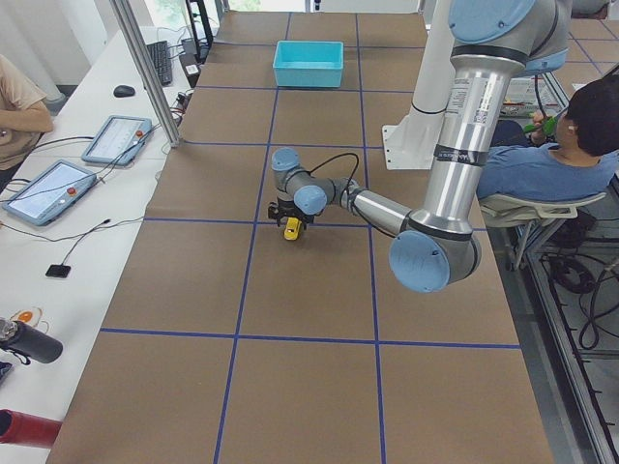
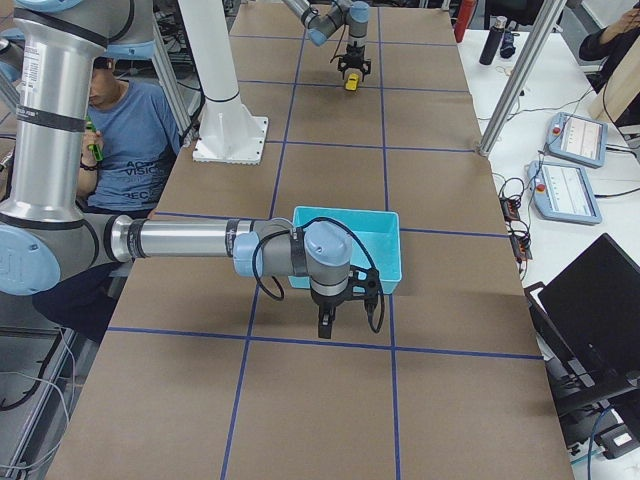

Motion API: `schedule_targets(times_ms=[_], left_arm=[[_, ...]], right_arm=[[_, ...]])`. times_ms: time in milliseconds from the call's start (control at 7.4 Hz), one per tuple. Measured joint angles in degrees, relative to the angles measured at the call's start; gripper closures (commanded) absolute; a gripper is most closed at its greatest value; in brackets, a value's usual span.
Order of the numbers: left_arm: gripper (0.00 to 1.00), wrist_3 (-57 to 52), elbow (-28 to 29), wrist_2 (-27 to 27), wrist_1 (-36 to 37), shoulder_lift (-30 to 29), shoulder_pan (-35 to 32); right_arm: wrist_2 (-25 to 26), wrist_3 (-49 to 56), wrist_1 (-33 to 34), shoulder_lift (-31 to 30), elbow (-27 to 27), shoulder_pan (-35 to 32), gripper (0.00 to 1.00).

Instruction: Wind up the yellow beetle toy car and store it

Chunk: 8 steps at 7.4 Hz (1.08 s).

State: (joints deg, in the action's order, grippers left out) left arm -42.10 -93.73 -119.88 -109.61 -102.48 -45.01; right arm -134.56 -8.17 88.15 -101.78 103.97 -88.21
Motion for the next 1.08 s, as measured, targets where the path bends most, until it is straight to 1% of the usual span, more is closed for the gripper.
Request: schedule_targets(times_ms=[676,1082], left_arm=[[0.0,-0.08,-0.2,-0.09,-0.01,0.09,-0.91],[0.0,-0.07,-0.28,-0.09,0.01,0.09,-1.06]], right_arm=[[0.1,0.0,-0.01,0.2,0.23,0.03,0.0],[1.08,0.27,-0.1,0.12,0.0,0.11,0.0]])
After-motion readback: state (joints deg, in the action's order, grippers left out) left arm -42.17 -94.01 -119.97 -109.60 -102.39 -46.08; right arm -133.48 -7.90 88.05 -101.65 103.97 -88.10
